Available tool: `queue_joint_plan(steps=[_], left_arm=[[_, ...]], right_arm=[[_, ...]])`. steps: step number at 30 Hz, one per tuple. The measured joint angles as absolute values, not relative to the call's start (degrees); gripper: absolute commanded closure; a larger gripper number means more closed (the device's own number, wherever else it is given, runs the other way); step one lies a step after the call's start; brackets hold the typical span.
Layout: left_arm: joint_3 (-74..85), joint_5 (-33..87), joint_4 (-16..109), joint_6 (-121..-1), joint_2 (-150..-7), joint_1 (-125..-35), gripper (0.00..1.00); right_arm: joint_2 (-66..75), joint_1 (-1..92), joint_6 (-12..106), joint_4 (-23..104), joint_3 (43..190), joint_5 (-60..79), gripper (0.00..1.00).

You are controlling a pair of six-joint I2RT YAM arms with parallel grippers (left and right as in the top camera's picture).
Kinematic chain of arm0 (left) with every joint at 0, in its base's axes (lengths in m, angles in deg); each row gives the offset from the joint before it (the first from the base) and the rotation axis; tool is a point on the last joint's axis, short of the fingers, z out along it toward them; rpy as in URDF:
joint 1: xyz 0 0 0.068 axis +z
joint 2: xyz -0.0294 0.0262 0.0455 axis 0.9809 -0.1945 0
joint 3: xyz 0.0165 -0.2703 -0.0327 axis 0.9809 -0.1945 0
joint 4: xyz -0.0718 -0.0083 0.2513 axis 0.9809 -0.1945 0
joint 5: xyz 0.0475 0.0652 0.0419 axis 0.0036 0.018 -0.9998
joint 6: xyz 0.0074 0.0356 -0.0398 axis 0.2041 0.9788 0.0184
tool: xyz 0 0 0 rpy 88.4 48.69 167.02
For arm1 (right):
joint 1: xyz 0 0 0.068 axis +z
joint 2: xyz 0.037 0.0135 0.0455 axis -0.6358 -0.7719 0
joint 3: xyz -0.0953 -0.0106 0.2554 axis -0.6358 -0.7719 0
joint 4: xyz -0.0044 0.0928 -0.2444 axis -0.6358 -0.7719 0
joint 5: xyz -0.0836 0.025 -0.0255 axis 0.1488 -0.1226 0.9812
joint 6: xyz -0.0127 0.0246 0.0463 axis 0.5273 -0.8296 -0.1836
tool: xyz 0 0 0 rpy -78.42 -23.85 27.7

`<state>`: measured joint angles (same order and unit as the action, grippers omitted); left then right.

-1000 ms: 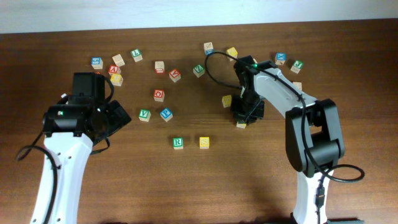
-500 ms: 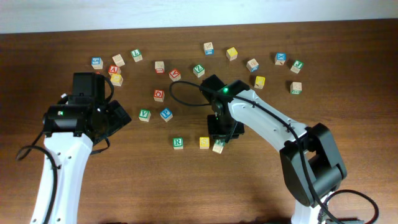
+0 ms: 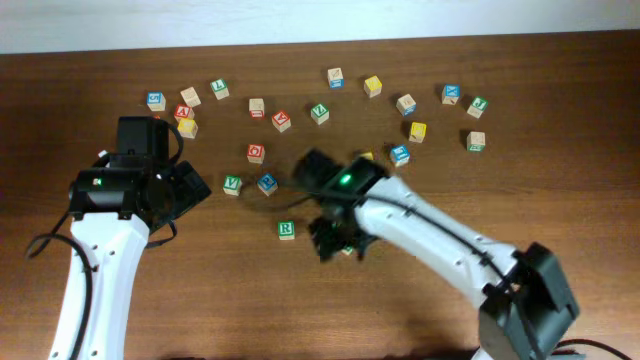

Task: Spell out RSS

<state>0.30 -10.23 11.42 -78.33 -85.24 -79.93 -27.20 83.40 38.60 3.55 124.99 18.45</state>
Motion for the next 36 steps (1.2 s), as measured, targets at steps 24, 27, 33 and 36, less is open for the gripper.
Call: queue_joint_plan(steps=[24, 27, 33, 36], left_arm=[[0.3, -10.2, 11.4, -78.3, -85.2, -79.9, 0.01], [0.3, -10.2, 11.4, -78.3, -85.2, -79.9, 0.01], [0.3, -10.2, 11.4, -78.3, -85.2, -79.9, 0.01], [0.3, -10.2, 11.4, -78.3, -85.2, -79.9, 0.01]], right_arm=[[-30.6, 78.9, 54.8, 29.8, 106.6, 13.1, 0.6], [-30.6, 78.9, 54.6, 30.0, 106.5, 12.5, 0.68], [-30.8, 70.2, 55.7, 24.2, 108.9, 1.7, 0.76], [-30.8, 60.2, 61.4, 22.7, 108.9, -10.9, 0.73]])
